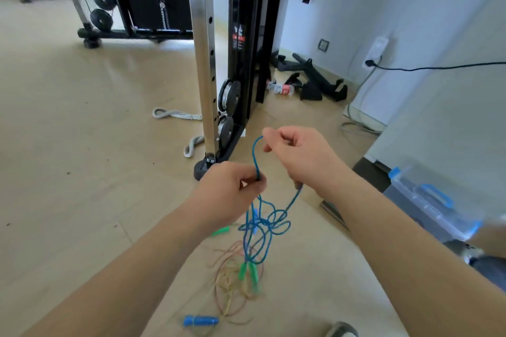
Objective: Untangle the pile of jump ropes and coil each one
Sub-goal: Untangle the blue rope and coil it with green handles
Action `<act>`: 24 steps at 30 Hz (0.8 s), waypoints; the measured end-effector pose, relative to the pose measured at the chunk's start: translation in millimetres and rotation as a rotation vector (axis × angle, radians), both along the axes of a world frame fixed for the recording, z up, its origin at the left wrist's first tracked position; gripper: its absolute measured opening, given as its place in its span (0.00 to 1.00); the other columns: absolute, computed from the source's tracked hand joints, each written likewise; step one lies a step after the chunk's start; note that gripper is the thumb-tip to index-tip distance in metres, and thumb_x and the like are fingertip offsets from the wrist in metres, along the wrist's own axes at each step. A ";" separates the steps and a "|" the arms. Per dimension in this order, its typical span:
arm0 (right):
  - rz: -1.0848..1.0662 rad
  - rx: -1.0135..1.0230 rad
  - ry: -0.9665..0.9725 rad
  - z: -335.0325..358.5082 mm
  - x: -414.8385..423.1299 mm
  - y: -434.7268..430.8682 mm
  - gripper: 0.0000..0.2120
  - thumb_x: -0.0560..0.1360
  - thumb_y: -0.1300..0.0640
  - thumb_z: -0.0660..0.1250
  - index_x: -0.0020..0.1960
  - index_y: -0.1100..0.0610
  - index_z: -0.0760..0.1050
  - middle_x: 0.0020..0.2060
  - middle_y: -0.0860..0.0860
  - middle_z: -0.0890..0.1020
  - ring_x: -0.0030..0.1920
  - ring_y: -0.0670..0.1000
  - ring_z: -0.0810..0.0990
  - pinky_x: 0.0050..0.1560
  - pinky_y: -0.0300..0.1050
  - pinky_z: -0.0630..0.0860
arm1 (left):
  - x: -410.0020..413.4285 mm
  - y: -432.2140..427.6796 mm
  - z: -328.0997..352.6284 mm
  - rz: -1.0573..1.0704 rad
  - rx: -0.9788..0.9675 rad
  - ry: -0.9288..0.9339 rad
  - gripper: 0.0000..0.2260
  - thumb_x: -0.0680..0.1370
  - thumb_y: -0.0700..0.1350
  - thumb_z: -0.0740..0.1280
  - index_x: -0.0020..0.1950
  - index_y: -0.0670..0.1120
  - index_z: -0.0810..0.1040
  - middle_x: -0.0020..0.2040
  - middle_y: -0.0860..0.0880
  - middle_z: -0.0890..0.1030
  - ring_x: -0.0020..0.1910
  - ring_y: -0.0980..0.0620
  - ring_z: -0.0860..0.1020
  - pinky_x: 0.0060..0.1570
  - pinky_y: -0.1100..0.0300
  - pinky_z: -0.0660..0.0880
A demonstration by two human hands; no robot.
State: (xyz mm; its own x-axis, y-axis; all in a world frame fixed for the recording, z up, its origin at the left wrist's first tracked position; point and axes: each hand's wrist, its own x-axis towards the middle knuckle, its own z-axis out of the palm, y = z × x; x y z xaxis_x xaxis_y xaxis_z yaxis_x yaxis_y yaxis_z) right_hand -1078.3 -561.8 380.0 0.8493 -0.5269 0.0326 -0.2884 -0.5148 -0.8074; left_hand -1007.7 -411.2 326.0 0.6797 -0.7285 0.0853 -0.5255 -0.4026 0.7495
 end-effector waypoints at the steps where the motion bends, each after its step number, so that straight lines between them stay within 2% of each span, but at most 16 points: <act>1: -0.012 -0.036 -0.006 -2.4 -6.9 -2.4 0.20 0.82 0.44 0.63 0.42 0.57 0.83 0.18 0.41 0.69 0.21 0.43 0.67 0.27 0.38 0.69 | 0.9 -0.5 8.8 0.073 -0.044 -0.080 0.06 0.78 0.50 0.71 0.44 0.50 0.84 0.29 0.57 0.78 0.31 0.59 0.75 0.34 0.66 0.70; 3: -0.030 -0.087 -0.011 -10.6 -21.3 -8.6 0.21 0.81 0.43 0.66 0.39 0.57 0.82 0.19 0.42 0.68 0.23 0.43 0.67 0.28 0.35 0.62 | 2.0 -1.5 17.1 0.206 -0.176 -0.149 0.07 0.76 0.53 0.73 0.43 0.51 0.85 0.32 0.56 0.82 0.34 0.58 0.80 0.38 0.58 0.76; 4: -0.041 -0.100 0.001 -17.1 -28.5 -12.7 0.21 0.79 0.42 0.68 0.36 0.57 0.79 0.21 0.44 0.67 0.24 0.43 0.65 0.28 0.36 0.61 | 2.2 -1.4 16.2 0.243 -0.175 -0.160 0.08 0.76 0.54 0.73 0.42 0.50 0.84 0.32 0.55 0.82 0.35 0.55 0.80 0.39 0.56 0.76; 6: -0.069 -0.151 0.076 -33.1 -40.9 -22.6 0.19 0.76 0.43 0.73 0.35 0.56 0.78 0.23 0.46 0.67 0.26 0.44 0.64 0.29 0.39 0.62 | 3.0 -1.0 5.7 0.290 -0.037 -0.176 0.12 0.77 0.56 0.72 0.40 0.50 0.80 0.31 0.54 0.80 0.35 0.51 0.79 0.39 0.53 0.76; 8: -0.149 -0.178 0.140 -44.8 -47.9 -36.2 0.13 0.77 0.49 0.72 0.38 0.56 0.80 0.25 0.47 0.70 0.25 0.45 0.66 0.30 0.40 0.66 | 4.6 -0.9 -1.3 0.366 0.033 -0.178 0.14 0.78 0.58 0.69 0.39 0.49 0.75 0.30 0.53 0.77 0.36 0.48 0.78 0.38 0.52 0.75; 10: -0.278 0.038 0.118 -50.6 -49.8 -50.5 0.09 0.79 0.55 0.69 0.41 0.58 0.81 0.25 0.48 0.69 0.24 0.47 0.65 0.27 0.38 0.68 | 7.9 -4.9 -2.4 0.393 0.036 -0.132 0.16 0.78 0.58 0.68 0.38 0.48 0.74 0.31 0.52 0.77 0.36 0.48 0.77 0.38 0.53 0.75; 12: -0.318 0.243 0.138 -51.2 -51.3 -57.4 0.05 0.77 0.58 0.70 0.44 0.56 0.84 0.23 0.47 0.66 0.24 0.48 0.64 0.25 0.39 0.68 | 4.6 -10.5 -2.6 0.341 0.074 -0.091 0.19 0.78 0.59 0.68 0.36 0.47 0.73 0.31 0.51 0.77 0.35 0.49 0.77 0.37 0.53 0.74; 15: -0.193 0.238 0.203 -52.5 -51.1 -55.6 0.06 0.74 0.58 0.72 0.45 0.61 0.84 0.18 0.43 0.62 0.20 0.45 0.60 0.24 0.36 0.59 | -1.3 -16.3 -6.9 0.312 0.072 -0.095 0.20 0.78 0.58 0.68 0.35 0.46 0.72 0.29 0.50 0.74 0.32 0.50 0.74 0.35 0.54 0.70; 17: -0.224 0.234 0.096 -50.5 -46.3 -53.9 0.06 0.73 0.60 0.73 0.44 0.64 0.83 0.19 0.42 0.64 0.21 0.42 0.61 0.22 0.35 0.59 | 0.2 -16.0 -10.8 0.325 0.001 -0.036 0.17 0.80 0.55 0.67 0.38 0.46 0.75 0.29 0.50 0.74 0.31 0.51 0.72 0.35 0.55 0.69; 18: -0.267 0.230 -0.009 -48.0 -44.2 -52.5 0.03 0.73 0.61 0.73 0.42 0.62 0.83 0.21 0.43 0.67 0.23 0.41 0.63 0.22 0.33 0.61 | 1.9 -14.2 -11.6 0.331 -0.012 -0.004 0.14 0.81 0.54 0.67 0.39 0.46 0.77 0.29 0.51 0.74 0.30 0.51 0.71 0.35 0.55 0.69; 19: -0.309 0.229 -0.134 -43.4 -42.1 -50.3 0.02 0.73 0.63 0.73 0.41 0.58 0.83 0.24 0.44 0.71 0.25 0.41 0.66 0.25 0.31 0.63 | 4.1 -11.8 -11.9 0.318 0.014 0.013 0.12 0.81 0.53 0.67 0.41 0.47 0.79 0.29 0.51 0.74 0.31 0.51 0.72 0.35 0.55 0.70; 21: -0.340 0.208 -0.322 -37.0 -41.2 -48.2 0.07 0.73 0.63 0.74 0.46 0.51 0.82 0.28 0.44 0.72 0.29 0.41 0.68 0.30 0.29 0.66 | 4.8 -7.5 -12.8 0.230 0.178 0.016 0.09 0.80 0.51 0.69 0.43 0.49 0.81 0.33 0.53 0.79 0.35 0.50 0.78 0.39 0.55 0.74; 24: -0.215 0.174 -0.334 -36.1 -44.2 -41.3 0.13 0.74 0.63 0.75 0.54 0.50 0.80 0.30 0.44 0.70 0.30 0.41 0.69 0.34 0.30 0.70 | -5.7 -0.4 -13.4 0.169 0.297 -0.001 0.05 0.79 0.48 0.69 0.44 0.50 0.80 0.37 0.55 0.80 0.40 0.50 0.80 0.40 0.58 0.75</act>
